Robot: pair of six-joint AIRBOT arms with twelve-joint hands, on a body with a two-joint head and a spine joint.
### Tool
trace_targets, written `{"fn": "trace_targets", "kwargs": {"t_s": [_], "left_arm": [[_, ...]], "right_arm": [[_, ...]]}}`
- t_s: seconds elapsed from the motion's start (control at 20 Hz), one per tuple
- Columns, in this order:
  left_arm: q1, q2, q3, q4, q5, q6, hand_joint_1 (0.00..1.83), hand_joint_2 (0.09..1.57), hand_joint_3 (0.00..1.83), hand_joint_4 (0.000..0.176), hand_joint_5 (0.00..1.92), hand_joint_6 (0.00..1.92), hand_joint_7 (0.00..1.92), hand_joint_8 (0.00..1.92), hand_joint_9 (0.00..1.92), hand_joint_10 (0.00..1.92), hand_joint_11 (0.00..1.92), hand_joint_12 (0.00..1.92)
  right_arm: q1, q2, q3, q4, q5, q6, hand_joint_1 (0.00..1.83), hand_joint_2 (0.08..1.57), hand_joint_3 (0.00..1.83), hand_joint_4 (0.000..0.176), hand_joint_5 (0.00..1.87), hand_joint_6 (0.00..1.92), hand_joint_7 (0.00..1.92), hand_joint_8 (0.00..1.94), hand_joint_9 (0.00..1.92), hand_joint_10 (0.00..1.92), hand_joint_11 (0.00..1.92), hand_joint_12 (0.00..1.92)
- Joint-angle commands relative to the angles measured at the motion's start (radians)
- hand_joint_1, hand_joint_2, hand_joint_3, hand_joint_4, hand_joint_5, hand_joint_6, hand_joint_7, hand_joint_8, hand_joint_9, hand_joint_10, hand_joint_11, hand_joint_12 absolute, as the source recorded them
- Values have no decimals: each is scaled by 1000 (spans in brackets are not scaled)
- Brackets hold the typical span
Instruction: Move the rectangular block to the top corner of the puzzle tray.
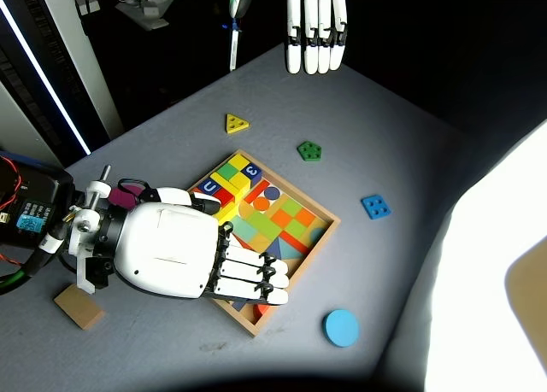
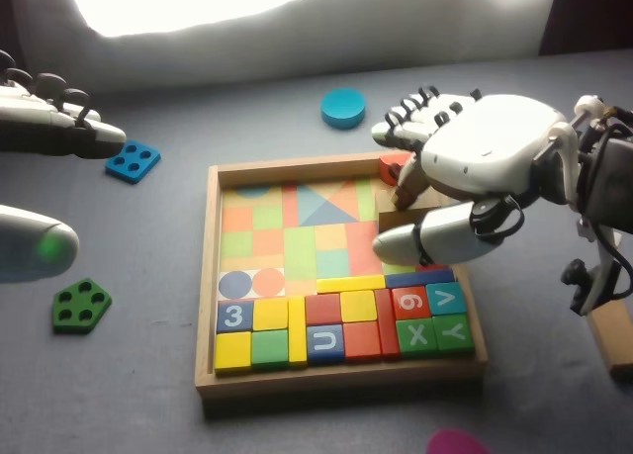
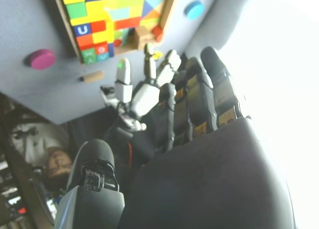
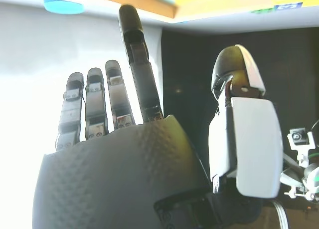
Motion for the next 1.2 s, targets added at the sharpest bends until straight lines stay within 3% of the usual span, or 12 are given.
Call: {"fn": "trace_targets", "kwargs": {"t_s": [0.0, 0.5, 0.65, 0.75, 1.15], "left_arm": [[-9, 6, -4, 10, 93, -1, 0, 1271, 0, 18, 196, 7, 178, 5, 218, 7, 0, 525], [-10, 6, -3, 10, 93, -1, 0, 1281, 3, 13, 184, 0, 176, 2, 214, 1, 0, 538], [-10, 6, -3, 10, 93, -1, 0, 1280, 1, 20, 172, 0, 166, 0, 218, 2, 0, 521], [-10, 6, -3, 10, 93, -1, 7, 1276, 0, 16, 200, 7, 188, 5, 230, 4, 0, 591], [-11, 6, -3, 10, 93, -1, 0, 1277, 0, 18, 181, 4, 169, 2, 220, 8, 0, 517]], "right_arm": [[10, 9, -1, -14, 90, 1, 0, 1135, 1, 0, 739, 15, 38, 3, 0, 0, 0, 0], [-12, 16, -2, -14, 81, -17, 0, 1135, 1, 0, 751, 19, 52, 4, 0, 0, 0, 0], [-15, 16, -2, -14, 82, -20, 0, 1135, 1, 0, 741, 14, 59, 5, 0, 0, 0, 0], [-16, 15, 2, -14, 89, -28, 0, 1136, 1, 0, 746, 16, 63, 6, 0, 0, 0, 0], [-10, -26, 66, -14, 90, -28, 0, 1134, 1, 0, 752, 18, 63, 5, 0, 0, 0, 0]]}}
